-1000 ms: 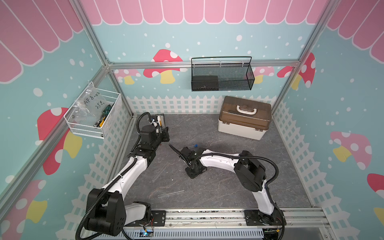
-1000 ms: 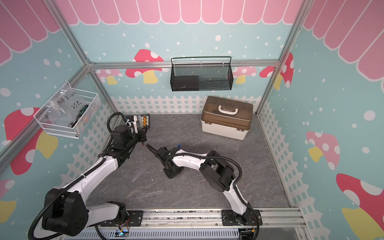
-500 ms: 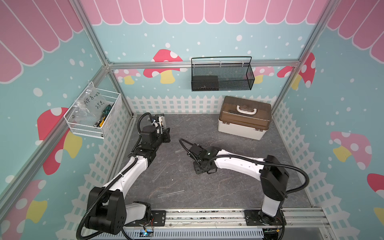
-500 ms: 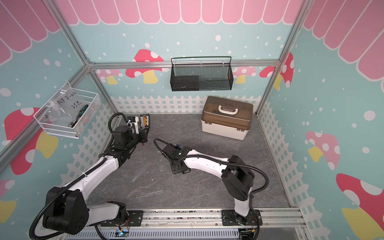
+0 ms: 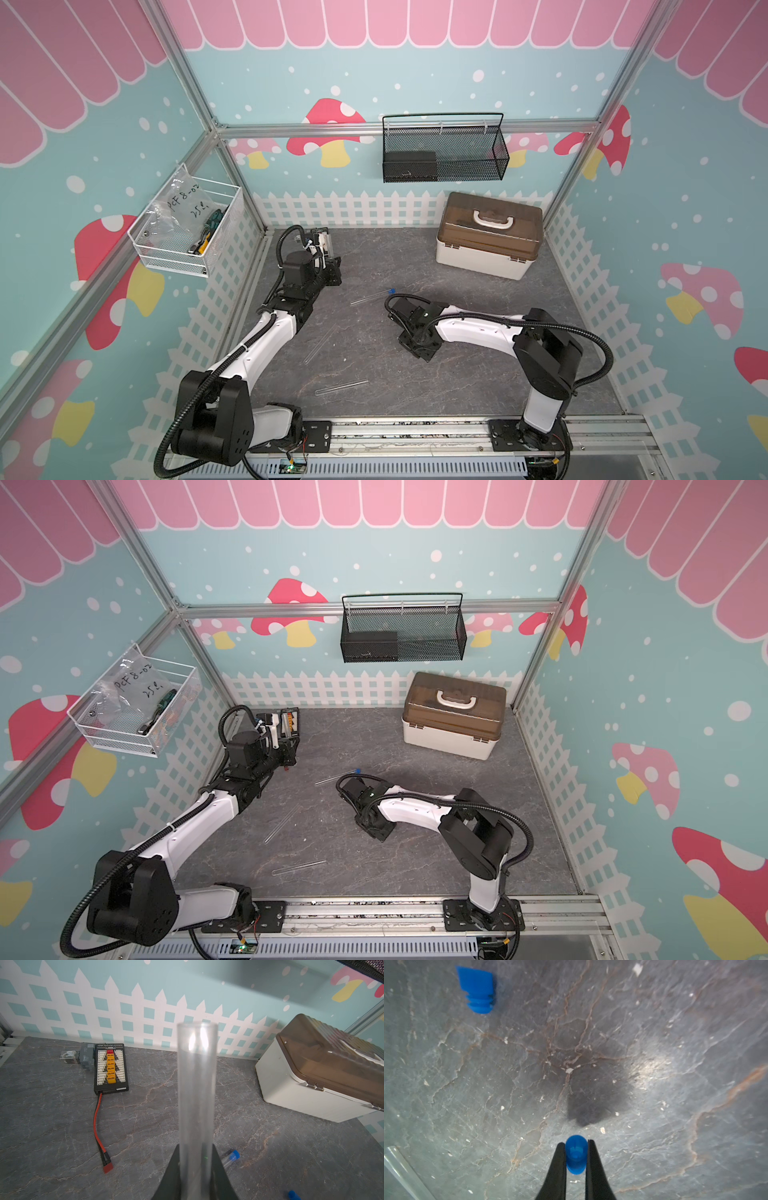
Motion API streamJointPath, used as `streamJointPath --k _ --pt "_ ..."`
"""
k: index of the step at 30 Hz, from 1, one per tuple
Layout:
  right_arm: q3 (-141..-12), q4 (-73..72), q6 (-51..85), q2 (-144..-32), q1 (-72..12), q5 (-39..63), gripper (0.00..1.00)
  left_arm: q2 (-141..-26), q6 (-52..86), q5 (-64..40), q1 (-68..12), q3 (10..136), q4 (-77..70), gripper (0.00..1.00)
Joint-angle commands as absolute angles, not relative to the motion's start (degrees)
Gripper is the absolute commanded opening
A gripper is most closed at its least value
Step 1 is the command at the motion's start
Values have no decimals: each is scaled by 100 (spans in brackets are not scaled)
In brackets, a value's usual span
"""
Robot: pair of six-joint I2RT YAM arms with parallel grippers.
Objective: Insert stoppers into test tubes
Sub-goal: Pick up the stopper from the center of the board, then place the stopper at the center of the board.
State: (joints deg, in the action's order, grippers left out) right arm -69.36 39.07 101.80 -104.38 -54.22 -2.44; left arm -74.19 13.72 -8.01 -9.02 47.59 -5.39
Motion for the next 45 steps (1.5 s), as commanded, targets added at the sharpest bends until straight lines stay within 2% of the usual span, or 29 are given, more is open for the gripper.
streamJointPath --k 1,7,19,23,33,37,41,43,45 --pt "-7164 3933 10886 -10636 -5388 -157 7 -7436 1449 -836 -869 4884 -450 0" --pt "-7183 3959 11037 -10712 -5326 -453 9 -7418 1421 -707 -870 4922 -378 0" --pt "-7032 3825 11240 -10809 -5277 -256 13 -7379 1352 -555 -868 4878 -378 0" --pt "-6981 3807 11239 -10789 -5272 -210 21 -7381 1329 -531 -868 4865 -386 0" --pt "-6855 3748 11093 -10513 -5268 -309 26 -7403 1284 -473 -873 4834 -396 0" --pt "-6819 3981 10694 -10047 -5264 -538 33 -7409 1249 -491 -887 4843 -388 0" --pt "-6476 4239 10232 -9319 -5145 -692 36 -7411 1184 -504 -886 4835 -391 0" --pt "-6260 4209 9446 -8867 -4937 -918 36 -7459 1106 -596 -902 4843 -397 0" --pt "-6128 3786 7803 -8411 -4584 -1109 37 -7501 1056 -688 -921 4886 -344 0"
